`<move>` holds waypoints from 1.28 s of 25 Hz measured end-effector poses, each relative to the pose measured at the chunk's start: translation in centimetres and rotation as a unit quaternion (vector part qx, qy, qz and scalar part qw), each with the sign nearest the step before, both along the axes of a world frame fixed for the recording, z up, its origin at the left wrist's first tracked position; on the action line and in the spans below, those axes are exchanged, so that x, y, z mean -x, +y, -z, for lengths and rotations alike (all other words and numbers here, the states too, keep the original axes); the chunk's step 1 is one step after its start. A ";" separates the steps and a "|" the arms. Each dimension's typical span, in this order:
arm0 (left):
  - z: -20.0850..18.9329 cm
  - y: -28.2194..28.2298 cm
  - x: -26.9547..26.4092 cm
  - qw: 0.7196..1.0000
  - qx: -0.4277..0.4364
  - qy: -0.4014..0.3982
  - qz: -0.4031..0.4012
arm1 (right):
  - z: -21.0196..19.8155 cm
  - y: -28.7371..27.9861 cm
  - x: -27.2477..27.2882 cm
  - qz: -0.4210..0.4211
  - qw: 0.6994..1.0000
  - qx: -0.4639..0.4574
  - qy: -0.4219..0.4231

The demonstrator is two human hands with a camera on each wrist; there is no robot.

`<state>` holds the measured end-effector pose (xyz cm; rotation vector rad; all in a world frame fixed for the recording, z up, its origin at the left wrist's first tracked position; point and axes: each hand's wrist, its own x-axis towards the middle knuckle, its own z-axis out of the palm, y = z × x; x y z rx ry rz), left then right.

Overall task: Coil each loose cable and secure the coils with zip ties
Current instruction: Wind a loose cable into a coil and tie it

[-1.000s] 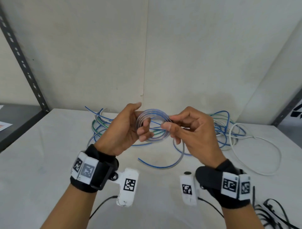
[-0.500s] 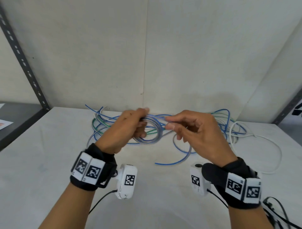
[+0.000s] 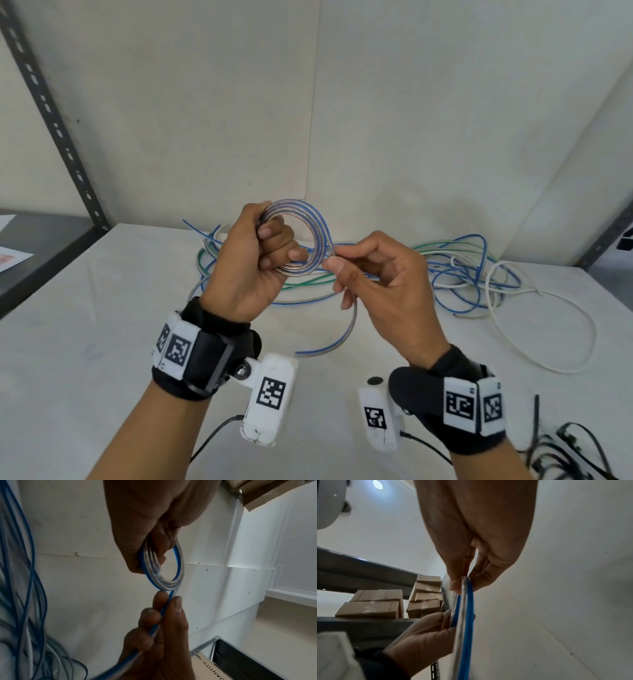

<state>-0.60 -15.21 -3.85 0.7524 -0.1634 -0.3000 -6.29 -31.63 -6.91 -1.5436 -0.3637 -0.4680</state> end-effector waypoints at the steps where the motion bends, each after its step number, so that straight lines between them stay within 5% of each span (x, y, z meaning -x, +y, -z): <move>1: -0.1 -0.1 0.1 1.000 0.013 0.004 0.001 | 0.1 0.3 0.1 0.008 1.000 -0.006 -0.006; 10: 0.5 -1.4 0.4 0.998 0.053 0.026 -0.027 | 1.7 3.1 0.4 0.133 0.989 -0.033 -0.058; 22: 1.8 -3.0 1.0 0.999 0.042 0.016 -0.029 | 1.2 1.3 -0.5 0.107 0.991 -0.070 -0.026; 26: 1.8 -2.7 0.6 0.994 -0.095 -0.047 -0.022 | -0.6 -1.8 -0.2 0.095 0.995 0.006 -0.018; 29: 2.0 -1.8 0.4 0.939 -0.311 -0.140 0.035 | -1.3 -3.2 0.4 0.047 0.993 0.106 0.009; 32: 1.8 -1.2 1.0 0.898 -0.392 -0.170 0.103 | -1.5 -3.9 0.5 0.025 0.987 0.158 0.031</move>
